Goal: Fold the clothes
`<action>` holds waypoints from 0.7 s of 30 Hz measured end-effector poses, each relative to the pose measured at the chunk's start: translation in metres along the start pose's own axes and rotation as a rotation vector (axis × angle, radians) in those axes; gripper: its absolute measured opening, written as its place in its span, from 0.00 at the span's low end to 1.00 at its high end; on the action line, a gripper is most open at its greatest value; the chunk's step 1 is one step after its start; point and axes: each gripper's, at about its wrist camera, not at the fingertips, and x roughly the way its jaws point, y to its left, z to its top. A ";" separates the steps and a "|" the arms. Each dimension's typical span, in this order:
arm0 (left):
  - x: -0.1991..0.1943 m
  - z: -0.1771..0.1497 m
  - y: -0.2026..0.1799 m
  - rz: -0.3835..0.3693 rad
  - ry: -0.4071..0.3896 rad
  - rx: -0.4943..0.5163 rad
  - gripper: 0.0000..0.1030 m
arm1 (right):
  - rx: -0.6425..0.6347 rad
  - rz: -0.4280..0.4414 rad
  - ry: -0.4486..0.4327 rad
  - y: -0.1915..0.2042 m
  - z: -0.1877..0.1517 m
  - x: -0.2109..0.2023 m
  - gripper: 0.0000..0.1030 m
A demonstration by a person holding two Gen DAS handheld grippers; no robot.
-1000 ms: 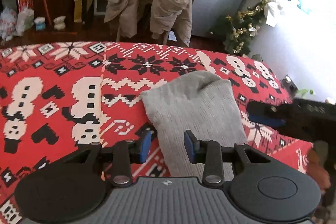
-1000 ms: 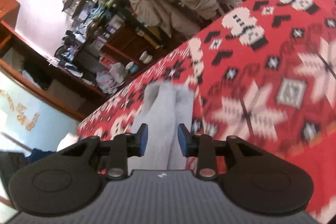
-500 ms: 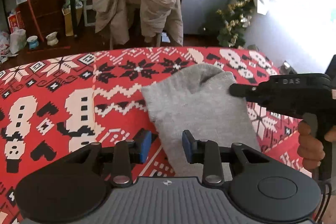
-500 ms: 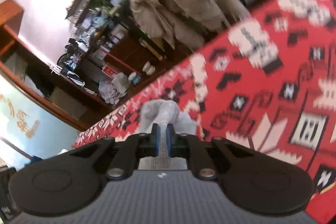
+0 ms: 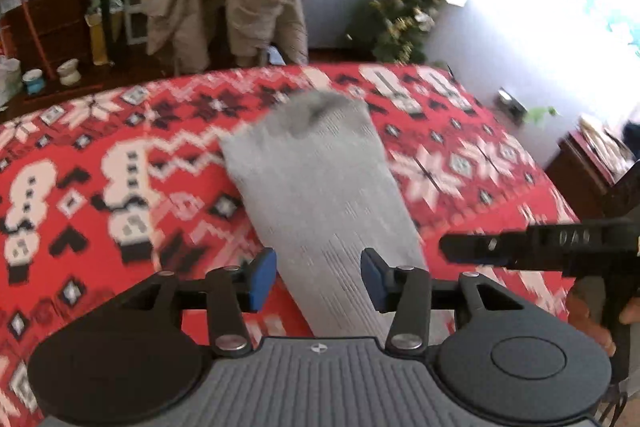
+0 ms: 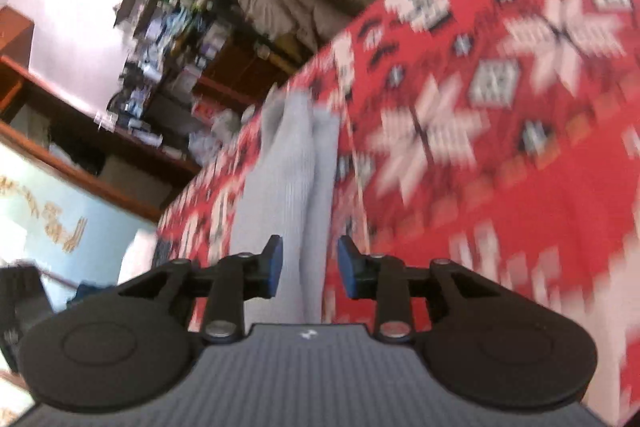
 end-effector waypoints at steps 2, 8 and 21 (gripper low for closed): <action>0.002 -0.012 -0.010 -0.002 0.033 0.018 0.49 | -0.019 0.004 0.034 0.002 -0.019 -0.005 0.33; 0.009 -0.028 -0.017 0.100 0.050 0.061 0.45 | -0.054 -0.011 0.083 0.013 -0.043 0.001 0.06; -0.015 -0.030 -0.002 0.064 -0.003 0.002 0.46 | -0.200 -0.099 0.035 0.033 -0.043 -0.016 0.18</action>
